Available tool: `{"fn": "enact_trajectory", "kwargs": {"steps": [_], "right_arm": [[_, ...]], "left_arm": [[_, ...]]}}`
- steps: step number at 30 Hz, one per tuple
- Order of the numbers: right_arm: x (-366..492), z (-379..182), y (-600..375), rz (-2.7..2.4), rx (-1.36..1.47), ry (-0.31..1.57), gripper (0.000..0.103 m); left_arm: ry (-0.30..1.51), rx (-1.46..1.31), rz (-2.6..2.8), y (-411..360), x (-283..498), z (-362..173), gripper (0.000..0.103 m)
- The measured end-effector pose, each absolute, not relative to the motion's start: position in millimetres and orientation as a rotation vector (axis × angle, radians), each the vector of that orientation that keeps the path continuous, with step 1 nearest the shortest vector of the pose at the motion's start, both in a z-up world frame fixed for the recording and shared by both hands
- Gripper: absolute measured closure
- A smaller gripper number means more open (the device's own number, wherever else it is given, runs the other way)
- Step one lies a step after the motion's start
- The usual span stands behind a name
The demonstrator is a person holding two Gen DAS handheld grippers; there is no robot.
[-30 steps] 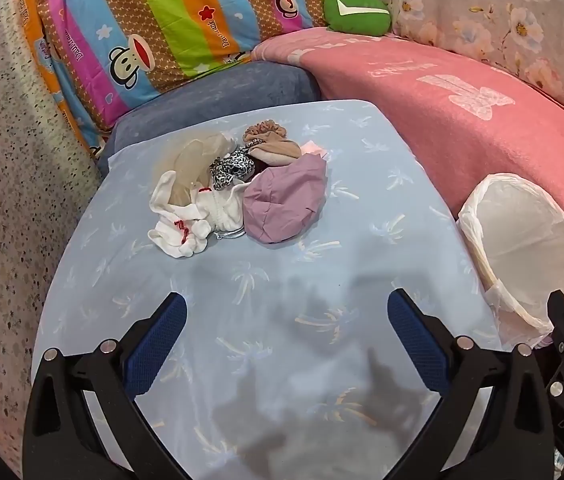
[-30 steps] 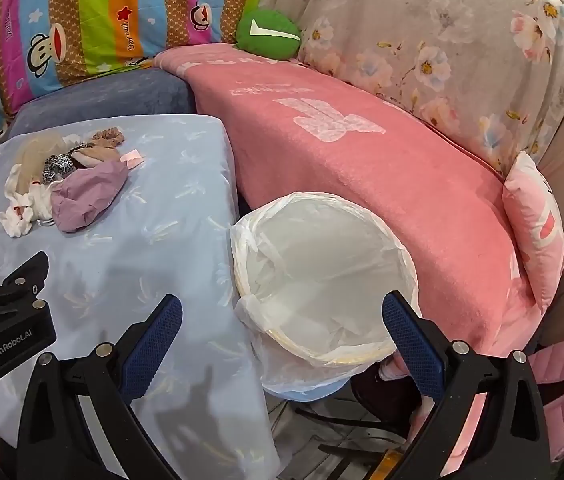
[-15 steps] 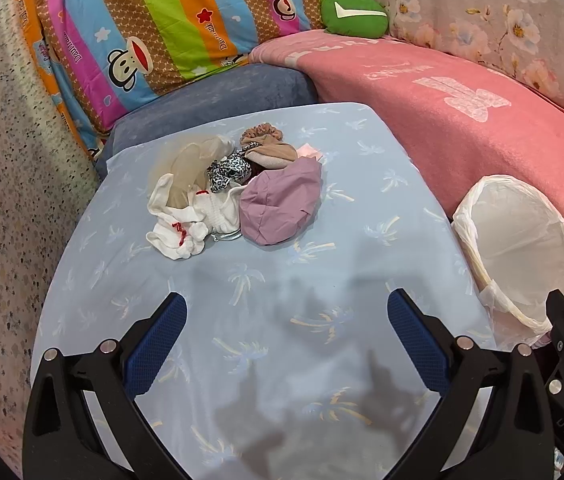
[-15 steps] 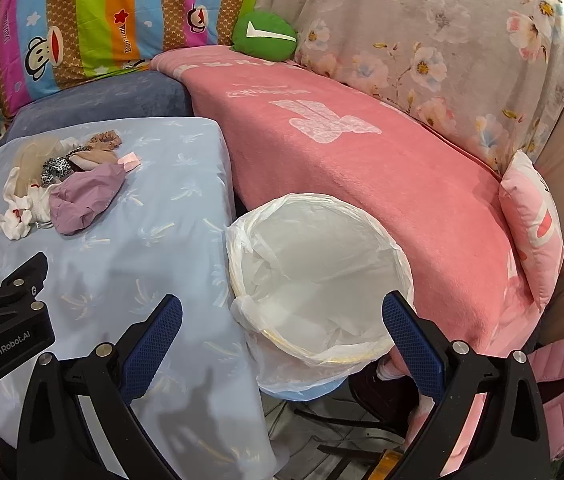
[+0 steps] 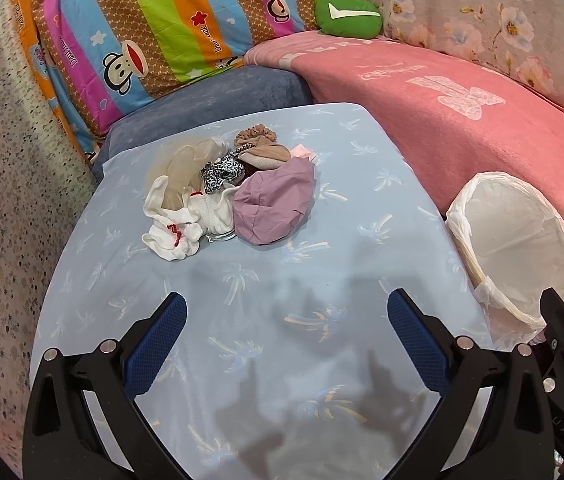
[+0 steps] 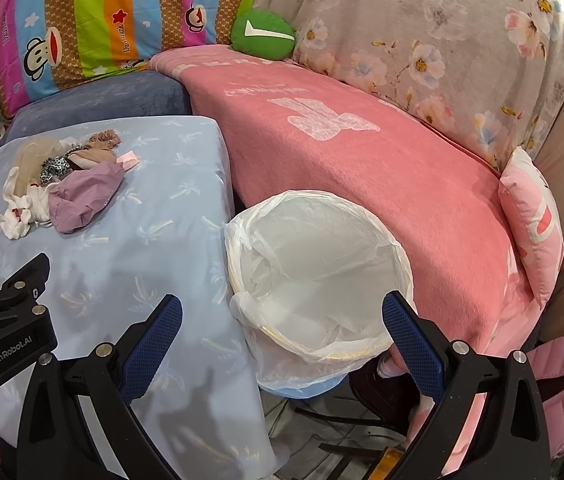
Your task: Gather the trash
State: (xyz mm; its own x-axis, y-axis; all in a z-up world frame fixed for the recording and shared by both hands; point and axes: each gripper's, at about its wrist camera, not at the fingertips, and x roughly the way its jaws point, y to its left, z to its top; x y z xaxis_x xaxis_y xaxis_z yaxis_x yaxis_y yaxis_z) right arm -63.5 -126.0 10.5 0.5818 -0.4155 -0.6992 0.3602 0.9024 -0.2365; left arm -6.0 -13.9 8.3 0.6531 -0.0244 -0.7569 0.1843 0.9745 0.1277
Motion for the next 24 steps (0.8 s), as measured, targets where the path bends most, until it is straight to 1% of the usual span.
{"fn": "enact_trajectory", "kwargs": {"steps": [24], "right_arm": [[-67.4, 10.5, -130.6, -0.456, -0.065, 0.832, 0.006]], "left_arm": [[0.855, 0.200, -0.126, -16.7, -6.9, 7.9, 0.007]]}}
